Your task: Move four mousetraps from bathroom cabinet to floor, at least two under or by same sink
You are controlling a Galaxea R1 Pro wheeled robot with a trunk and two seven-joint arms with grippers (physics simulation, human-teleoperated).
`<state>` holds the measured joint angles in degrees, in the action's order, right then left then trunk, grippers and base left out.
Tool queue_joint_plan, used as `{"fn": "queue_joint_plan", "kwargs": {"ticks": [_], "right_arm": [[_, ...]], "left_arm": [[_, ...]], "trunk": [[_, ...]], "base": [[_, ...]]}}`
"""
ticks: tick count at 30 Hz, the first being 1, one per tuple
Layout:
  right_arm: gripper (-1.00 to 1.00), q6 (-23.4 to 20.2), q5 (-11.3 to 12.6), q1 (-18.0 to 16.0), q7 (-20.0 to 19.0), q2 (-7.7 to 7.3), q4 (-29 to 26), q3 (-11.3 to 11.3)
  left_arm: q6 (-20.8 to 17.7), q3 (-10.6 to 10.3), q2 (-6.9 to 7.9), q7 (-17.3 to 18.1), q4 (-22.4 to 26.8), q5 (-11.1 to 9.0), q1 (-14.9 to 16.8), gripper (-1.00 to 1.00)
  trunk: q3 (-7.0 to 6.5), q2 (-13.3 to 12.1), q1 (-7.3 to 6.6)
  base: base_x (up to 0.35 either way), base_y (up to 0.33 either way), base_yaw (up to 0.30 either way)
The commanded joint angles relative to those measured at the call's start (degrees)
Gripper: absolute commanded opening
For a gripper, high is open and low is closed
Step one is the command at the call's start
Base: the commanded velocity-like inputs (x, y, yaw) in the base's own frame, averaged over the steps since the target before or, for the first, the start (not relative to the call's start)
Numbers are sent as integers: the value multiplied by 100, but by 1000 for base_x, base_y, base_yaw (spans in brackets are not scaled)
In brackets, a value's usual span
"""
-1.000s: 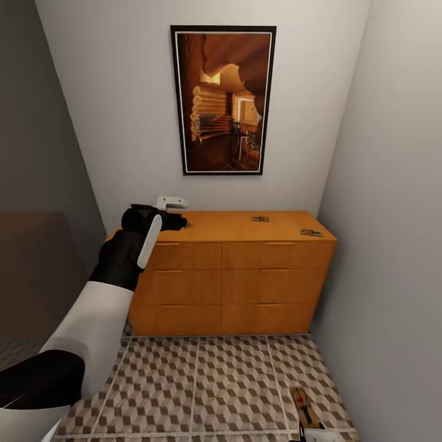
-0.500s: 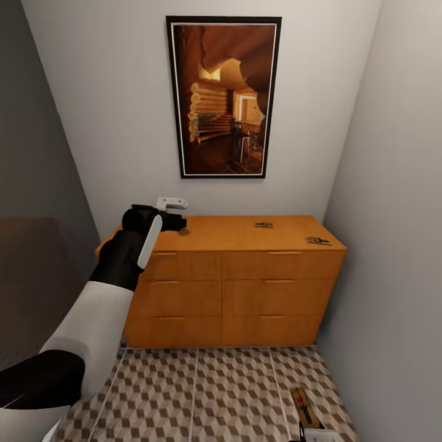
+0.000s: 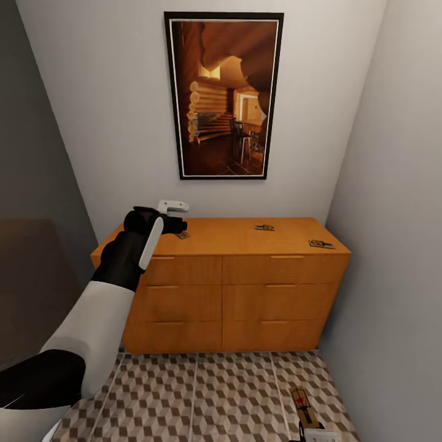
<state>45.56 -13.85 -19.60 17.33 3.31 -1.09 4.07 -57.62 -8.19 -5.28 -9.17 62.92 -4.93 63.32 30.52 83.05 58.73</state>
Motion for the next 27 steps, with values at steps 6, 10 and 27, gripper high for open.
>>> {"fn": "queue_joint_plan", "kwargs": {"ticks": [6,10,27], "right_arm": [[-100,15,-48,-5,16,1,4,41],[-100,15,-48,-3,16,3,4,41],[-100,15,-48,-4,16,-5,4,41]], "left_arm": [[-14,-7,-2,-46,-42,-59,4,100],[-16,-7,-12,-31,-49,-69,4,100],[279,-24,244,1417,-21,-33,4,100]], "trunk": [[6,3,0],[6,3,0],[6,3,0]], "base": [[3,0,0],[0,0,0],[0,0,0]]}}
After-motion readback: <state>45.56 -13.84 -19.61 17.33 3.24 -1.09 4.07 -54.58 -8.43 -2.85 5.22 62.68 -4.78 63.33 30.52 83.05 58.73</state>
